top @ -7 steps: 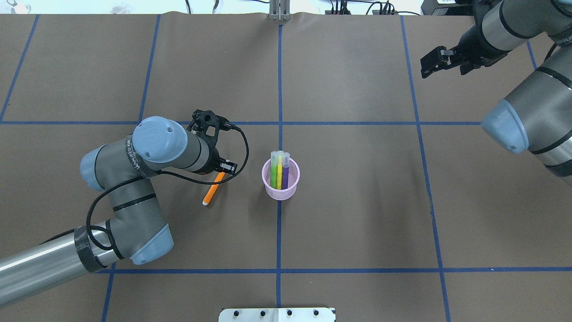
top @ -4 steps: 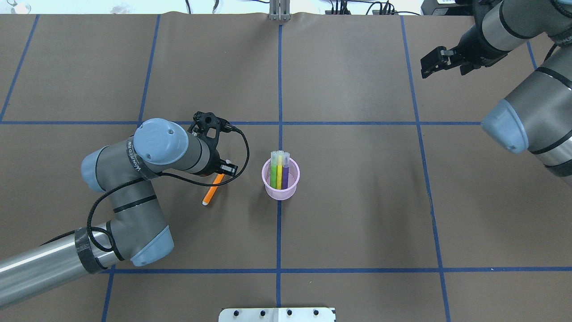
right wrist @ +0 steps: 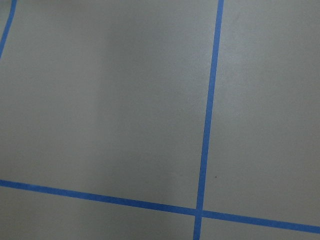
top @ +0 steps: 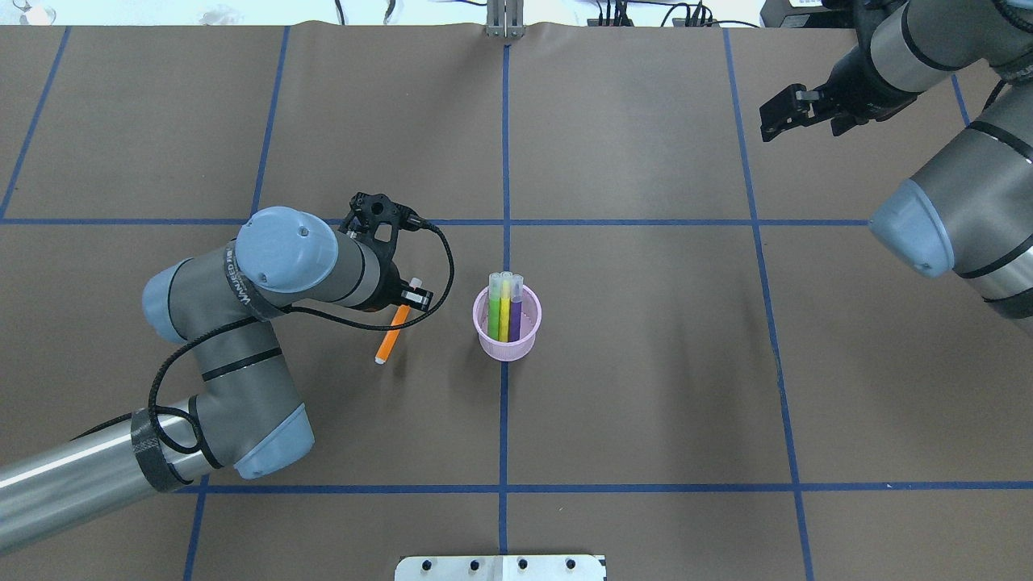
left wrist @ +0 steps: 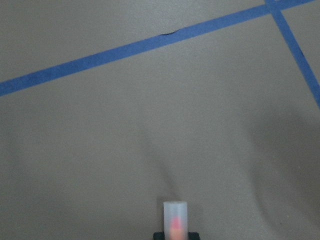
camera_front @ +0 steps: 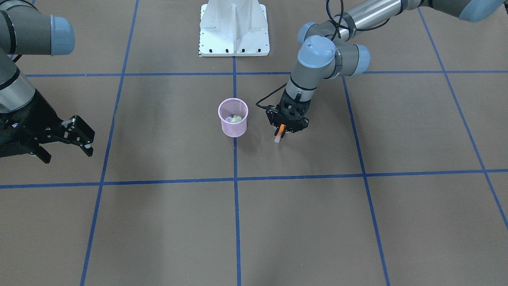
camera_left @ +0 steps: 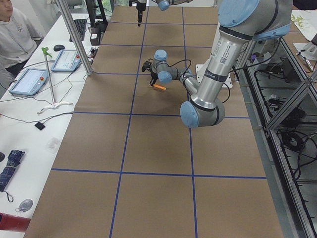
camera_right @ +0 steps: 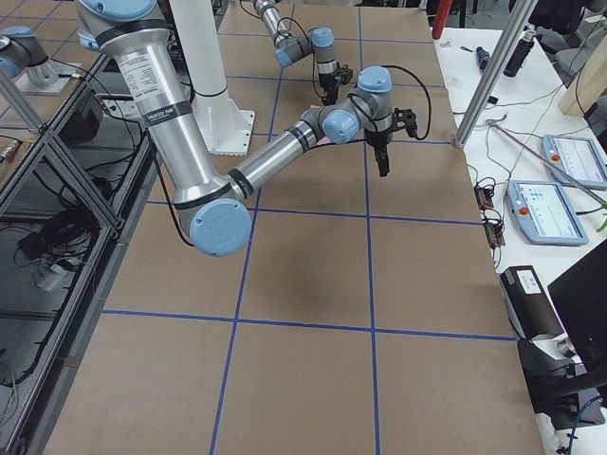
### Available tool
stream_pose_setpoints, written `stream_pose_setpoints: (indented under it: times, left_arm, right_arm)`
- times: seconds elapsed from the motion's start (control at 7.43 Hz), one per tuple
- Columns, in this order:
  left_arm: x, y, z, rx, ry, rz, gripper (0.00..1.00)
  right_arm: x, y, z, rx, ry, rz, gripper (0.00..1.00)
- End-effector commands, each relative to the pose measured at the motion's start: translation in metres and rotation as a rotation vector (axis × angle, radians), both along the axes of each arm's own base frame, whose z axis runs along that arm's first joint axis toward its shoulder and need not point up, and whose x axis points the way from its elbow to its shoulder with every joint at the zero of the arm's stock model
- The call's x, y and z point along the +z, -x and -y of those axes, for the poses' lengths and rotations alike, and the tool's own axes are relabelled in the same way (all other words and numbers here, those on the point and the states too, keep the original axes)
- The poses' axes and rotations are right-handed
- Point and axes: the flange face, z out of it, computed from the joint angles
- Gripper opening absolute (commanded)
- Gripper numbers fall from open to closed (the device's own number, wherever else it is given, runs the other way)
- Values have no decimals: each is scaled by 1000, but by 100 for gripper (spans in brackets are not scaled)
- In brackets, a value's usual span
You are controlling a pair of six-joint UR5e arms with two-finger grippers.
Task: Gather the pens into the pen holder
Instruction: 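Lift the orange marker and carry it with the left gripper over the cup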
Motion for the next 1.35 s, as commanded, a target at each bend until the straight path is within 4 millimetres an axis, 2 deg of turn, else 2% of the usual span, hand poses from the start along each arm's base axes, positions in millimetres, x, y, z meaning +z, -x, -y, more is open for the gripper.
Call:
stream_pose_setpoints:
  times: [0.0, 0.27, 0.4, 0.54, 0.81, 0.94, 1.08, 1.21]
  left_arm:
    - [-63, 42, -11, -46, -106, -126, 0]
    - [-98, 56, -26, -78, -265, -374, 0]
    - [-102, 58, -32, -76, -326, -489, 0]
    - [-95, 54, -29, -120, -371, -544, 0]
    - [-77, 4, -60, -167, -504, -585, 0]
    - [-58, -8, -61, -177, -516, -599, 0]
    - [-50, -12, -60, -180, -520, -611, 0]
    - [-50, -13, -60, -181, -519, -614, 0]
  right_arm:
    - [-1, -1, 0, 0, -3, 3, 100]
    - [-2, -1, 1, 0, -5, 4, 100]
    - [-2, -1, 1, 0, -6, 4, 100]
    - [-2, -1, 1, 1, -7, 4, 100]
    - [-2, -2, 1, 3, -7, 3, 100]
    - [-2, -2, 1, 2, -8, 3, 100]
    - [-2, -2, 2, 4, -5, 3, 100]
    - [-2, -1, 2, 3, -7, 1, 100]
